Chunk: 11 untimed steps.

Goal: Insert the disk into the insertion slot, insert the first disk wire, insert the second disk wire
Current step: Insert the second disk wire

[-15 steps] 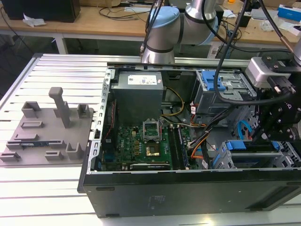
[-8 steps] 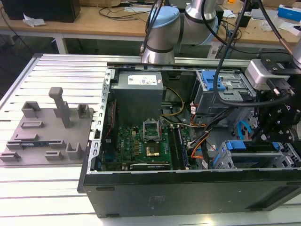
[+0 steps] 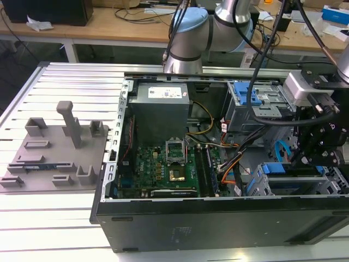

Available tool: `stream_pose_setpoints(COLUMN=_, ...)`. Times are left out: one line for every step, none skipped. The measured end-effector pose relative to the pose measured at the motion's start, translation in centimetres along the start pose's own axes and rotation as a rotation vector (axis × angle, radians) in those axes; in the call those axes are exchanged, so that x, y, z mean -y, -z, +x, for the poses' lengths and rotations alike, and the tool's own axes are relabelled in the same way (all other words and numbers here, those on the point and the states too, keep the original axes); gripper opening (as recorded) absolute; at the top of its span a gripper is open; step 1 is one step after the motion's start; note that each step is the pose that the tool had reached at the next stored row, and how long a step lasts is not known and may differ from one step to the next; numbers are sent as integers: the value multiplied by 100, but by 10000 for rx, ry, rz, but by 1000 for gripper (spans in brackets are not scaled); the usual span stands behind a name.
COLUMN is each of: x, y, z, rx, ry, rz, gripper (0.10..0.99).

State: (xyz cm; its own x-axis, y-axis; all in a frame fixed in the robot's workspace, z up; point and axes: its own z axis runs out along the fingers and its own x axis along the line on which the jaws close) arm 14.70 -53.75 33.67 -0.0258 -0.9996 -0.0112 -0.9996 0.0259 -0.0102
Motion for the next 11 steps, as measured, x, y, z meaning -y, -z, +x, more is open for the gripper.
stream_pose_setpoints(x=0, y=16, z=0, rx=12, ry=0, rz=-3, gripper=173)
stream_pose_setpoints(x=0, y=60, z=0, rx=0, ry=0, rz=-3, gripper=239)
stream_pose_setpoints(x=1, y=123, z=-1, rx=-11, ry=1, rz=-2, gripper=239)
stream_pose_setpoints(x=1, y=190, z=-2, rx=-9, ry=0, rz=-2, gripper=239)
stream_pose_setpoints(x=2, y=237, z=-6, rx=-9, ry=0, rz=-2, gripper=239)
stream_pose_setpoints(x=2, y=275, z=-10, rx=-11, ry=0, rz=-1, gripper=239)
stream_pose_setpoints(x=2, y=326, z=-16, rx=-9, ry=0, rz=0, gripper=239)
stream_pose_setpoints(x=2, y=376, z=-24, rx=-8, ry=-1, rz=0, gripper=224)
stream_pose_setpoints(x=3, y=446, z=-32, rx=-11, ry=-2, rz=0, gripper=157)
stream_pose_setpoints(x=3, y=477, z=-35, rx=-9, ry=-1, rz=-1, gripper=106)
stream_pose_setpoints(x=3, y=477, z=-35, rx=-7, ry=0, rz=0, gripper=106)
